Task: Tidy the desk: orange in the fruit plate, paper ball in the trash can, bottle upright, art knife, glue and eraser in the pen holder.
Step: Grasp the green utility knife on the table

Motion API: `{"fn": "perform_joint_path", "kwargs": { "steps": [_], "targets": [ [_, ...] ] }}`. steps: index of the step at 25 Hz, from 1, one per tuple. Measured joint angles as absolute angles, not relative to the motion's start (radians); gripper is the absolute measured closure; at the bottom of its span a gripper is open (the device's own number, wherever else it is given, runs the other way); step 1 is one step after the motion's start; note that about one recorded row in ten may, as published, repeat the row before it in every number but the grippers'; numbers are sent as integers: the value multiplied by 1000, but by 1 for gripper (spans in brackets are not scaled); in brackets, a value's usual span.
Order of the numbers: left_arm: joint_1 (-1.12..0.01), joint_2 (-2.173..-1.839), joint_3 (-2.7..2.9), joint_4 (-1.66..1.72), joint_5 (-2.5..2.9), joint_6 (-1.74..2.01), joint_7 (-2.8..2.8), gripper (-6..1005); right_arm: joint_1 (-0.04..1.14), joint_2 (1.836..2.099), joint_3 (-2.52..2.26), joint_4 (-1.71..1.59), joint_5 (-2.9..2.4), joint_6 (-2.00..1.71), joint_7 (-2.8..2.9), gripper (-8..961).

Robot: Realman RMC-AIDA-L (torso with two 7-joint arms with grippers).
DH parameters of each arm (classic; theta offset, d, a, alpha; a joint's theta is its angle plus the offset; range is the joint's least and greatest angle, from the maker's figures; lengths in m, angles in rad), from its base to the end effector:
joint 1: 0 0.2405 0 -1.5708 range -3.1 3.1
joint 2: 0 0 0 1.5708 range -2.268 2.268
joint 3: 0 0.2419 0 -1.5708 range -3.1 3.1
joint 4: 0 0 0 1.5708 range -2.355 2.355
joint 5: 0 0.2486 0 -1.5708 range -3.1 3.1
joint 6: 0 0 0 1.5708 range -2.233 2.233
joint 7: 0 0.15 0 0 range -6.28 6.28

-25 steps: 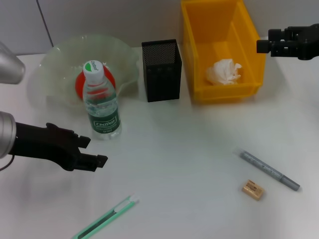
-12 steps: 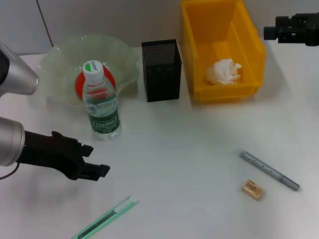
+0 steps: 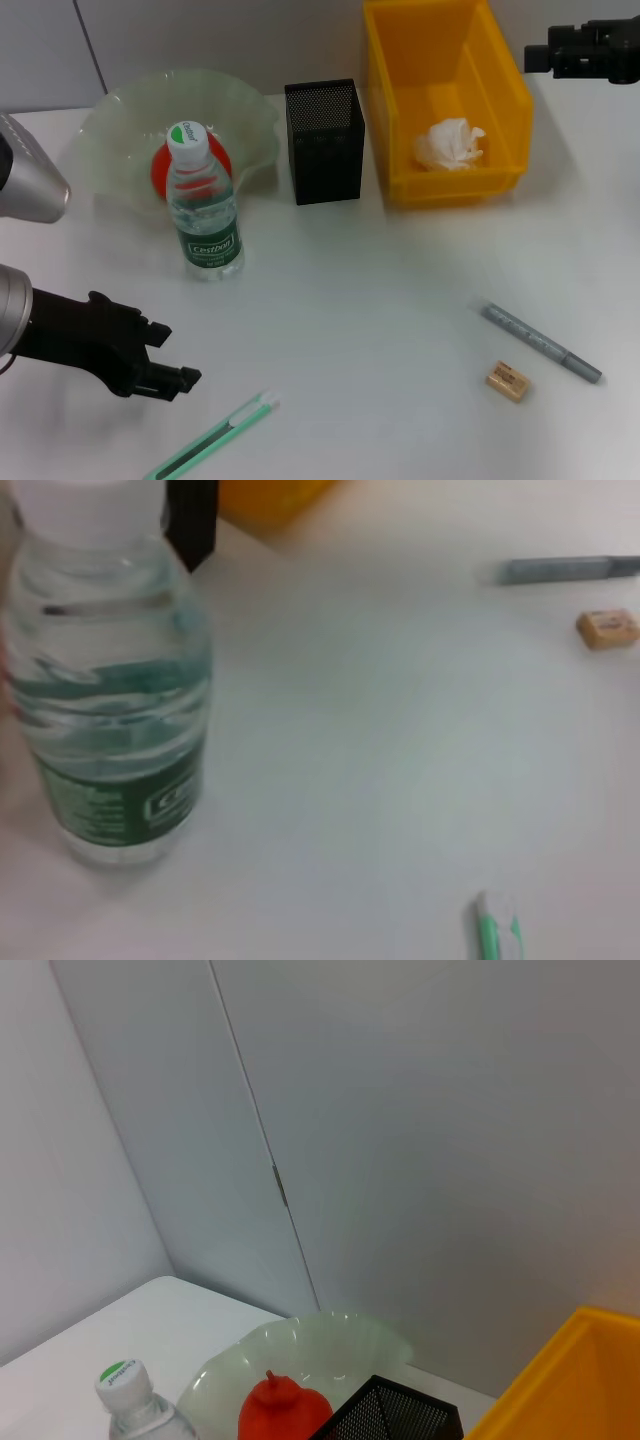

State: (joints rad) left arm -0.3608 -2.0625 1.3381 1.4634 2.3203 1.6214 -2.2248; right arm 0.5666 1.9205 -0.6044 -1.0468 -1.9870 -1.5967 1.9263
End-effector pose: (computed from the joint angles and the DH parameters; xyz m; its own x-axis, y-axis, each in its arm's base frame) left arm -0.1932 0.3378 0.0186 0.8539 0.5073 -0.1160 0.4764 -0.8517 -0.2182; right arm 0.2351 0.4056 0.1648 0.7315 -0.4029 -0.5500 -0.6253 -0.7181 -0.3056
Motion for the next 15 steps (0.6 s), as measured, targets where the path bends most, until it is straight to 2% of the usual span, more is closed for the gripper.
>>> {"fn": "perform_joint_path", "kwargs": {
  "steps": [15],
  "targets": [
    [-384,-2069,1355,1463,2318,1701,-2205,335,557,1925,-601,-1046,-1983,-1595,1920,303]
  ]
}}
